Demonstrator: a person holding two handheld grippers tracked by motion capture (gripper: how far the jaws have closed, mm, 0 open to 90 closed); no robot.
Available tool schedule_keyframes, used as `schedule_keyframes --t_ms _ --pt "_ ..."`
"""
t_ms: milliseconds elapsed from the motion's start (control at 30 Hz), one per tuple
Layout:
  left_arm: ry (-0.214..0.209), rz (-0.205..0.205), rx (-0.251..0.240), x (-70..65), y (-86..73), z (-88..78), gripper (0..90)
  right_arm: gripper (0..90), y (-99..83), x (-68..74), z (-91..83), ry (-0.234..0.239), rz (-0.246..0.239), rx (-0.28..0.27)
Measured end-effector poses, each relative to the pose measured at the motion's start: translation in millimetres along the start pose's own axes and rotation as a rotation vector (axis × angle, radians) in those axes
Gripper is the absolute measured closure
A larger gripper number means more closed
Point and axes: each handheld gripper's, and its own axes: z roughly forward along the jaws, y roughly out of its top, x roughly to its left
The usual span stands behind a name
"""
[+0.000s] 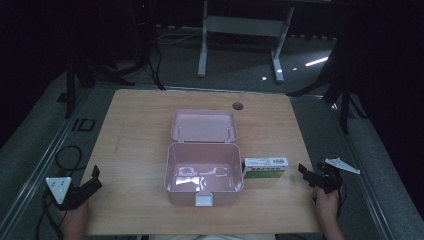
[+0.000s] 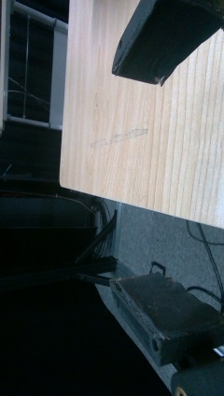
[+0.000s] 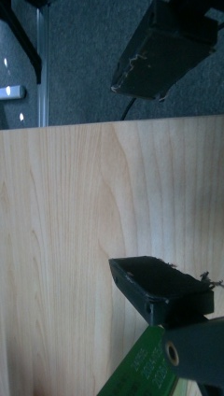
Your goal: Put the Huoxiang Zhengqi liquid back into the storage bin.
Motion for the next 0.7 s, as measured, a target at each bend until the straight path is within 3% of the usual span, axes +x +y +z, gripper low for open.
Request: schedule_keyframes --t_ms 100,133,233,267,400,600,633,700 --pt "0.002 0.004 0.001 -0.8 0.0 0.3 2.1 13.2 0.1 -1.4 0.2 0.012 0.015 0.005" --pt "0.002 0.005 0.003 -0.8 0.0 0.5 2.1 13.2 0.7 -3.0 1.2 0.04 0.024 0.015" --pt "0.001 0.005 0.006 -0.7 0.1 0.8 2.1 13.2 1.0 -4.4 2.0 0.064 0.025 0.022" --pt "0.0 0.004 0.007 -0.5 0.1 0.9 2.1 13.2 1.3 -4.1 1.7 0.094 0.006 0.017" --pt "0.0 -0.006 0.008 0.7 0.2 0.7 2.1 13.6 2.4 0.9 2.5 0.127 -0.073 0.064" --pt "-0.002 -0.005 0.011 0.9 0.4 1.1 2.1 13.6 3.5 6.3 3.2 0.245 -0.19 0.179" --pt "-0.001 -0.005 0.011 0.8 0.4 1.2 2.1 13.6 4.3 6.8 3.2 0.288 -0.211 0.206" --pt "-0.001 -0.004 0.012 0.6 0.4 1.5 2.1 13.5 6.2 8.7 1.6 0.316 -0.248 0.236"
